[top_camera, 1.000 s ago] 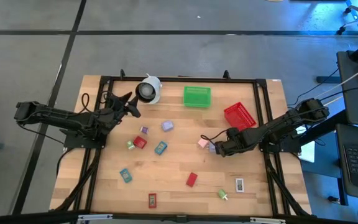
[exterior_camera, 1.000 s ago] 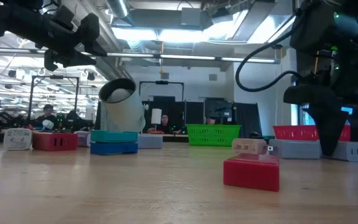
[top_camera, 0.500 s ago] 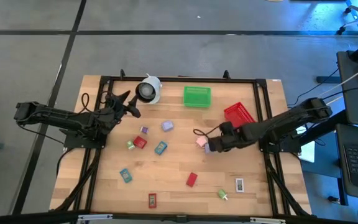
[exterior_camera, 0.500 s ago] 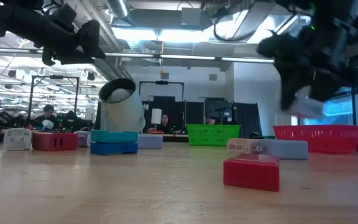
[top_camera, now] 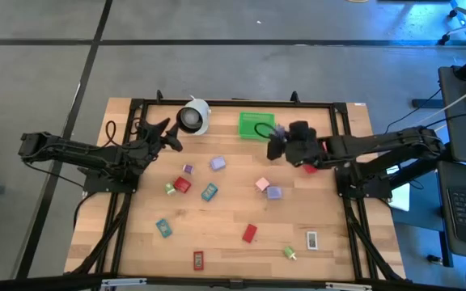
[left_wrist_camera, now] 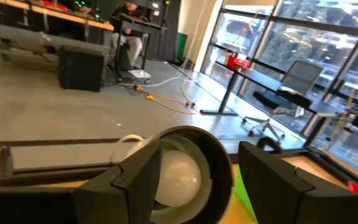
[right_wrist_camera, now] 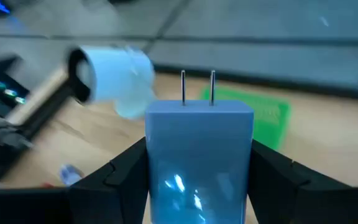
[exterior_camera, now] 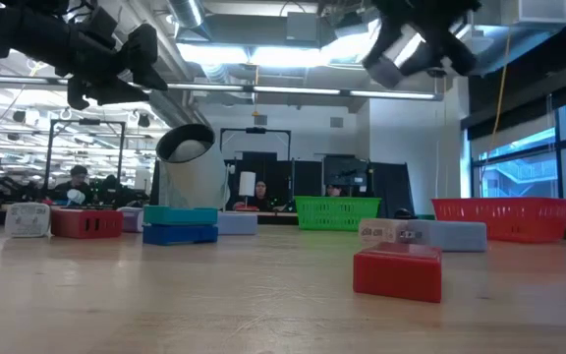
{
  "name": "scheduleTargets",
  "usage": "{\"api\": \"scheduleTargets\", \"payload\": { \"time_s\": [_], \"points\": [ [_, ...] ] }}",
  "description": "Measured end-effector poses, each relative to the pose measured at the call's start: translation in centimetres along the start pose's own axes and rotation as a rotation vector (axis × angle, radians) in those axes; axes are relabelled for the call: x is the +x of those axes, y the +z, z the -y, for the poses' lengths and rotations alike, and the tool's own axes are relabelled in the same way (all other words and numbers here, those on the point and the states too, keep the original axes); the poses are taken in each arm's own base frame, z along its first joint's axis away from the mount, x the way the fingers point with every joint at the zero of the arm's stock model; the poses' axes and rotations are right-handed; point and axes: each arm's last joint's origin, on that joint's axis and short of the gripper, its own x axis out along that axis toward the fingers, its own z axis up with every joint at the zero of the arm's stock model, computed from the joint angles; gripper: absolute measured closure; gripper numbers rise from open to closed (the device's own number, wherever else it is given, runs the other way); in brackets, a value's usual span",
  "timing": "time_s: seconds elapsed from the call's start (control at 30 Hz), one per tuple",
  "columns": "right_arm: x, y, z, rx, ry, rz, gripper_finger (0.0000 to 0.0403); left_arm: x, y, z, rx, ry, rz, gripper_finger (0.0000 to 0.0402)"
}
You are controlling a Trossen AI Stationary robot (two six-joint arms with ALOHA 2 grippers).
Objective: Pick & Place Office items
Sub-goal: Put the right light blue charger adapter into the green bin
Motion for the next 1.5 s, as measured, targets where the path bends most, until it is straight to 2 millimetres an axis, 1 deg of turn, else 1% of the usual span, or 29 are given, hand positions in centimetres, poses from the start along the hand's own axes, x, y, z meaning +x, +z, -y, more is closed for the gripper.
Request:
{"api": "scheduleTargets", "payload": {
  "time_s": [0.17,0.33,0.53,0.67,0.77,0.83,1.03,1.17,1.37,1.5],
  "points": [
    [0.6,1.9,-1.2,-0.022,0.126,0.081,0.019,0.0,-0.1,0.1,-0.008,-0.048,-0.023,0.0194],
    [1.0,3.2,-1.8,-0.081,0.222,0.128,0.019,0.0,-0.1,0.2,-0.008,-0.078,-0.037,0.0194],
    [1.8,3.7,-1.2,-0.151,0.196,0.126,0.019,0.0,-0.2,0.3,-0.008,-0.108,-0.052,0.0194],
    [2.8,3.9,-0.7,-0.184,0.152,0.128,0.019,0.0,-0.2,0.4,-0.007,-0.122,-0.06,0.0194],
    [4.4,4.0,-0.3,-0.214,0.095,0.119,0.019,0.0,-0.2,0.4,-0.007,-0.122,-0.06,0.0194],
    [6.0,3.8,0.0,-0.229,0.061,0.097,0.019,0.0,-0.2,0.4,-0.007,-0.123,-0.059,0.0194],
    [10.9,2.3,1.0,-0.229,-0.005,-0.026,0.019,0.0,-0.2,0.4,-0.007,-0.123,-0.059,0.0194],
    [13.6,1.1,1.9,-0.211,-0.044,-0.101,0.019,0.0,-0.2,0.4,-0.007,-0.122,-0.059,0.0194],
    [16.8,-0.4,3.1,-0.202,-0.095,-0.191,0.019,0.0,-0.2,0.4,-0.007,-0.122,-0.059,0.0194],
    [18.2,-1.1,4.0,-0.186,-0.139,-0.215,0.019,0.0,-0.2,0.4,-0.007,-0.122,-0.059,0.0194]
  ]
}}
